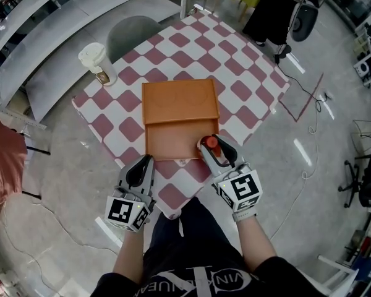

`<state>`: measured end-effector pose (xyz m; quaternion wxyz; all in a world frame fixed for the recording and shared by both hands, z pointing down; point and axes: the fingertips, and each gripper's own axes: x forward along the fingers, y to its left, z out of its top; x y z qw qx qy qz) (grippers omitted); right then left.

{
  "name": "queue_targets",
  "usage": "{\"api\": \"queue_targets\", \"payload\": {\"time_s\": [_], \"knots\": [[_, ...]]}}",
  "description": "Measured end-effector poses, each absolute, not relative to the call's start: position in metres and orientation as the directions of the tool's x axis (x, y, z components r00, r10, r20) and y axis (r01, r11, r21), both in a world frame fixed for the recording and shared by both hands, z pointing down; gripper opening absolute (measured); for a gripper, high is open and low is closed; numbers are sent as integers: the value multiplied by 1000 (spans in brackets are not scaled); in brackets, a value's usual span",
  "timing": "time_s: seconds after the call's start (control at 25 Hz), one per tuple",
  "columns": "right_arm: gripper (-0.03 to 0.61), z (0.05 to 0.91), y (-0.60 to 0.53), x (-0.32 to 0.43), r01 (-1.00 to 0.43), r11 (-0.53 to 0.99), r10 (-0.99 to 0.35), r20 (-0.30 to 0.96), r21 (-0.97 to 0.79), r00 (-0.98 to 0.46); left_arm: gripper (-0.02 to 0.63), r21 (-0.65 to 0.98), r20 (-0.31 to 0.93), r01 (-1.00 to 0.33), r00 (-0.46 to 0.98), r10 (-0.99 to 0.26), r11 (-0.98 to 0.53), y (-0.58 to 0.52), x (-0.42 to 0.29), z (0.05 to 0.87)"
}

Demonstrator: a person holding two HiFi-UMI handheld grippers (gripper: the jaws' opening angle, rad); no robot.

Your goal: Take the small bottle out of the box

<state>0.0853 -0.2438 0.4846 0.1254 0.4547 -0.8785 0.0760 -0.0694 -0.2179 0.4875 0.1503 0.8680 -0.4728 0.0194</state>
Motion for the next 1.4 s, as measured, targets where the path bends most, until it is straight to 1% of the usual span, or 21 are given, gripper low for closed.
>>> {"api": "queue_targets", "payload": {"time_s": [0.76,1.4], "knots": [[150,448,-249,85,-830,558,-803,237,-23,-547,28,246,124,-832,536,-835,-498,-230,-83,461],[150,423,-250,80,-827,562,-809,204,-7,-551,28,247,93,-821,549,-831,-515,-238,-86,440]]}}
